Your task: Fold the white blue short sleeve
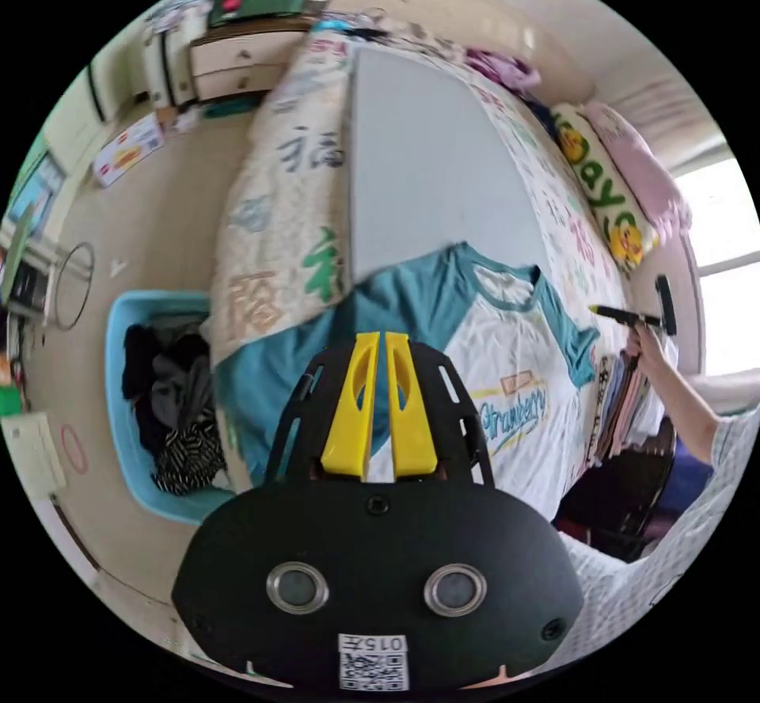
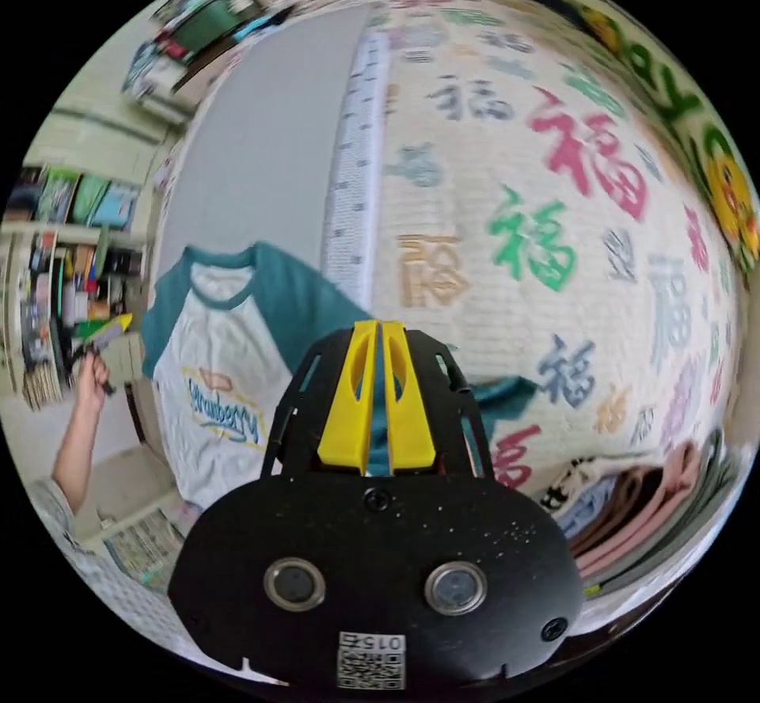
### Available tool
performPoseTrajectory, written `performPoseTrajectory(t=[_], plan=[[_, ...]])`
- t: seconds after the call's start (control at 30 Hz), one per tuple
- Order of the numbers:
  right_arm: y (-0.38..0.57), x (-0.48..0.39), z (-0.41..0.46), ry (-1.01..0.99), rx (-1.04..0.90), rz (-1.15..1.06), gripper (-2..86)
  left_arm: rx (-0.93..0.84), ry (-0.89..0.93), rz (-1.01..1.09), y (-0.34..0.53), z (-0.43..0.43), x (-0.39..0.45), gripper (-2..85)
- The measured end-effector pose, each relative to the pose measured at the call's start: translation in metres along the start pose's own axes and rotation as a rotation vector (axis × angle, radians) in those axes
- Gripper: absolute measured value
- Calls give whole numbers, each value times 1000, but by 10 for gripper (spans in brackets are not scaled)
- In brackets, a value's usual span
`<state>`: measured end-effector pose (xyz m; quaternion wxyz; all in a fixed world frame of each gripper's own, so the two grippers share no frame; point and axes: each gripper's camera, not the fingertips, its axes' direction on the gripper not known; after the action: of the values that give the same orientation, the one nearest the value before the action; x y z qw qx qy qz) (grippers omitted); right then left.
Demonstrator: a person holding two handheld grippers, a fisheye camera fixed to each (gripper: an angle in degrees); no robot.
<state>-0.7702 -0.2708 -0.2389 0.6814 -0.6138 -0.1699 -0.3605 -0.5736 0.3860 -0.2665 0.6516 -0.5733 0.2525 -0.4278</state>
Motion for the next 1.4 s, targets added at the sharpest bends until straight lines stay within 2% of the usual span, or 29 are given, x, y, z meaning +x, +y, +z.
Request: performPoseTrajectory(t=[0.1, 0.23, 0.47, 0.6, 0.67, 0.8, 0.9, 0.97, 1.03, 1.17, 1.23, 1.37, 1.4], plan=[[-22, -47, 27, 59, -48, -125, -8, -54, -22, 93, -29, 35, 26, -7], [-37, -69, 50, 158, -56, -162, -9, -113, -98, 126, -51, 60, 31, -8], [-44, -75, 66, 199, -27, -134, -8, -109, -89, 180, -64, 62, 18, -8], [-31, -62, 75, 170, -62, -97, -3, -105, -97, 112, -54, 56, 10, -6], [-7, -50, 62, 134, -10, -48, 4, -34, -11, 121, -27, 31, 4, -3], [100, -15, 34, -131, 72, -41, 43, -15, 85, 84, 49, -9, -14, 17], [194, 10, 59, -213, -36, 27, 74, -117, 59, -27, 138, -20, -40, 46], [251, 25, 86, -250, -136, 109, 93, -262, 74, -153, 214, -14, -63, 66], [320, 40, 127, -288, -253, 232, 103, -335, 92, -239, 265, -9, -74, 72], [385, 41, 182, -303, -350, 323, 110, -426, 143, -349, 337, 9, -81, 79], [401, 26, 216, -240, -435, 287, 113, -455, 151, -340, 347, 20, -78, 78], [402, 14, 240, -191, -456, 279, 103, -485, 150, -272, 348, 38, -69, 41], [401, 12, 245, -173, -475, 264, 70, -493, 141, -264, 347, 39, -68, 29]])
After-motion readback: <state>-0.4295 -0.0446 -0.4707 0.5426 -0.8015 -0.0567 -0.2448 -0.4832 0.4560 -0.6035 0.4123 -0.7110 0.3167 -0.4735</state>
